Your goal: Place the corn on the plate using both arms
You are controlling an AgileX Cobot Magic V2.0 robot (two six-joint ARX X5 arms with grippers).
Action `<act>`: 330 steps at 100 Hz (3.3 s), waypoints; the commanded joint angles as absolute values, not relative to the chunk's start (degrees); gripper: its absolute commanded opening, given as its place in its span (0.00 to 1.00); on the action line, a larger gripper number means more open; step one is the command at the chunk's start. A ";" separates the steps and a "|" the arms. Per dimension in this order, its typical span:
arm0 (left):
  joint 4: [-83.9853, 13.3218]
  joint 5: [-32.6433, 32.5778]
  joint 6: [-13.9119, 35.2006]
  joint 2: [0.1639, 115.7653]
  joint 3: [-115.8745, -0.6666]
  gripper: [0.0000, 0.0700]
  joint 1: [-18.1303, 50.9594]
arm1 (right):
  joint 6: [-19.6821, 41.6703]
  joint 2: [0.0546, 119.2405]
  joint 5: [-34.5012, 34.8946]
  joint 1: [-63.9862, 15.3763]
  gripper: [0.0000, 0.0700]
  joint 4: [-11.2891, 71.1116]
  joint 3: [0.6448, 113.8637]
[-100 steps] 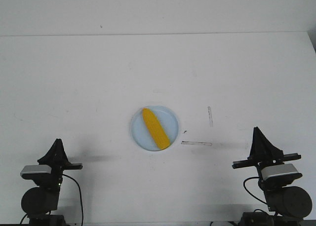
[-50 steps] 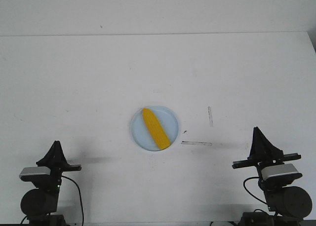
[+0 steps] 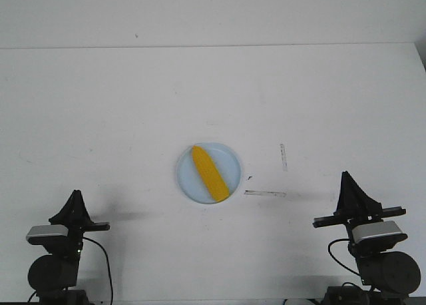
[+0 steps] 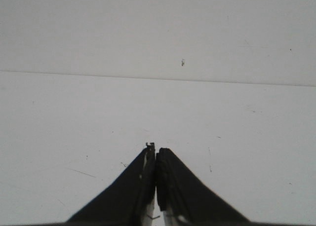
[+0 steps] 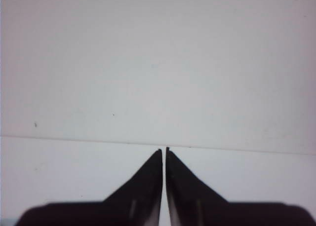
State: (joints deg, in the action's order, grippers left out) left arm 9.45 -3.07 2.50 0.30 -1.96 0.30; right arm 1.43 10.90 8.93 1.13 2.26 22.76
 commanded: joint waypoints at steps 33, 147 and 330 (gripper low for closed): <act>10.28 -3.01 2.59 0.19 -0.75 0.00 0.38 | 2.09 10.83 8.95 1.08 0.01 1.54 22.81; 10.31 -3.01 2.59 0.19 -0.78 0.00 0.38 | 2.04 0.08 4.01 -0.43 0.01 -3.64 5.10; 10.33 -3.01 2.59 0.19 -0.78 0.00 0.38 | 2.04 0.08 4.45 -0.47 0.01 -3.86 0.73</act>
State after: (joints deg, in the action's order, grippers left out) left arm 9.48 -3.07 2.50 0.30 -1.96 0.30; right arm 1.54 0.10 4.45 -0.38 -3.07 0.80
